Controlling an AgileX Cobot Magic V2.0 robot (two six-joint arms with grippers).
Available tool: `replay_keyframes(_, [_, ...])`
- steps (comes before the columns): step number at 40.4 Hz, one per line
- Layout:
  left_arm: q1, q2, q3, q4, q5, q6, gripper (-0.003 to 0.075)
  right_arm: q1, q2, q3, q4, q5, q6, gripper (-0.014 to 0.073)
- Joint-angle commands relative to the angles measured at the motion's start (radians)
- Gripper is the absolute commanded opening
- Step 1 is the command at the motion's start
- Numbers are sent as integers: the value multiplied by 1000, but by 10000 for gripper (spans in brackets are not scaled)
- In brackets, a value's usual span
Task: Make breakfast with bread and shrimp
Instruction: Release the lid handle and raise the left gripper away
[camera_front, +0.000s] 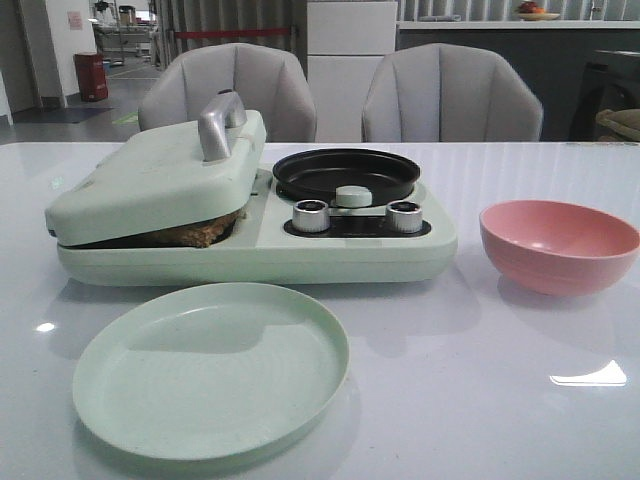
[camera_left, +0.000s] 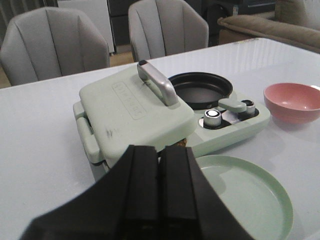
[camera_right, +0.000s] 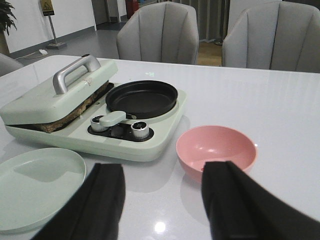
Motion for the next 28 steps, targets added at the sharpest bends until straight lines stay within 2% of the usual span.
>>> replay_keyframes(1, [-7, -4, -20, -22, -111, -11, 32, -4, 21, -26, -5, -92, -6, 459])
replay_keyframes(18, [-7, -4, -20, -22, -102, -11, 32, -4, 30, -38, 19, -82, -6, 459])
replay_keyframes(28, [-7, -4, -20, -22, -102, -11, 32, -4, 235, -163, -2, -70, -6, 459])
